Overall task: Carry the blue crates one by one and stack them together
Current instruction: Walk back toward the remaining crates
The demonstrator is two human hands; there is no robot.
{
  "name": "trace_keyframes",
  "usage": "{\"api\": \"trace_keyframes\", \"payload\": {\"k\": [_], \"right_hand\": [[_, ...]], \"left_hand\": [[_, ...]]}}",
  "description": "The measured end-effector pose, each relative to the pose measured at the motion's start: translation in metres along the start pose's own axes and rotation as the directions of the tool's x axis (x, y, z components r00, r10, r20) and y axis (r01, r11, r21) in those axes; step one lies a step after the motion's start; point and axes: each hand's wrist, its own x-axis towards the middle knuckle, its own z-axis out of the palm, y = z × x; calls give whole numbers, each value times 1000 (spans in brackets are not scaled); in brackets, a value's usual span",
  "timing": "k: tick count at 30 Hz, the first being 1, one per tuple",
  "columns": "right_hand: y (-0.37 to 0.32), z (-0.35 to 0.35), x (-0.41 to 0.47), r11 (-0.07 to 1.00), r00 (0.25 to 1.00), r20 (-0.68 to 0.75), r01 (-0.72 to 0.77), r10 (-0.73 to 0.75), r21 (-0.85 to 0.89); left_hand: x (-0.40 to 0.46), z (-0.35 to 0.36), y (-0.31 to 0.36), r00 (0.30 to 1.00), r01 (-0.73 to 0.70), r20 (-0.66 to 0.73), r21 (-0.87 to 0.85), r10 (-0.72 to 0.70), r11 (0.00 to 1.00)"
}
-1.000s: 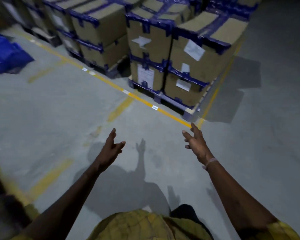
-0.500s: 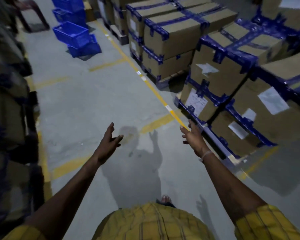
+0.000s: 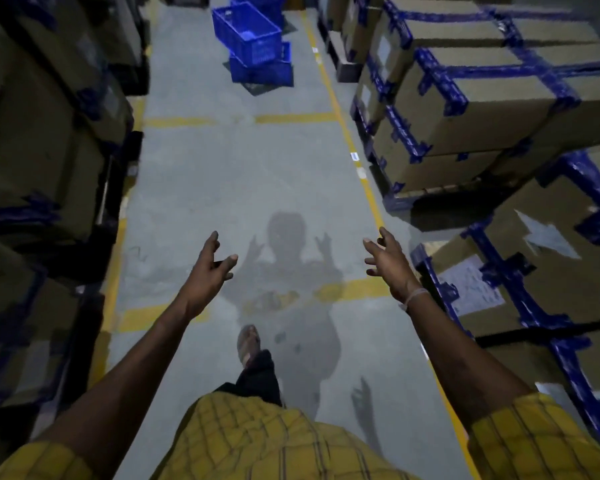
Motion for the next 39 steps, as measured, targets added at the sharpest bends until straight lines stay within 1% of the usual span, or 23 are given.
{"api": "trace_keyframes", "payload": {"k": [2, 4, 7, 10, 13, 15, 21, 25, 27, 29, 32, 35, 39], "right_hand": [[-22, 23, 46, 1000, 1000, 9, -17, 17, 5], [-48, 44, 81, 998, 998, 27, -57, 57, 3], [-92, 69, 145, 999, 1000, -2, -7, 7, 35], [-131, 88, 199, 997, 1000, -5, -28, 29, 67], [-166, 107, 256, 996, 1000, -8, -10, 10, 88], [-186, 117, 301, 997, 1000, 2, -10, 10, 78], [-243, 141, 464, 998, 1000, 25, 10, -12, 59], [-295, 152, 569, 999, 997, 82, -14, 12, 30], [-331, 159, 619, 999, 995, 96, 33, -34, 5], [-371, 167, 666, 998, 992, 111, 63, -61, -16], [-426, 184, 724, 996, 985, 155, 86, -79, -38], [-474, 208, 785, 990, 978, 170, 131, -121, -45], [-520, 247, 870, 989, 977, 179, 128, -114, -68]], "left_hand": [[52, -17, 6, 999, 26, -26, -15, -26, 1000], [93, -34, 19, 997, 72, -11, -31, -73, 997], [166, -67, 43, 1000, -1, 14, 35, 1, 999], [236, -94, 74, 999, 36, 31, 96, -39, 995], [307, -113, 98, 1000, 11, 23, 89, -13, 996], [354, -120, 109, 1000, 20, 22, 107, -22, 994], [504, -118, 133, 999, 32, -44, 39, -30, 999], [598, -113, 167, 994, 81, -69, 7, -80, 997], [643, -116, 193, 996, 30, -87, 11, -29, 1000], [690, -125, 218, 993, 8, -116, 12, -6, 1000], [749, -140, 241, 987, 25, -161, -17, -28, 1000], [810, -158, 254, 985, 15, -171, -12, -17, 1000], [906, -189, 255, 983, 32, -182, -34, -37, 999]]}}
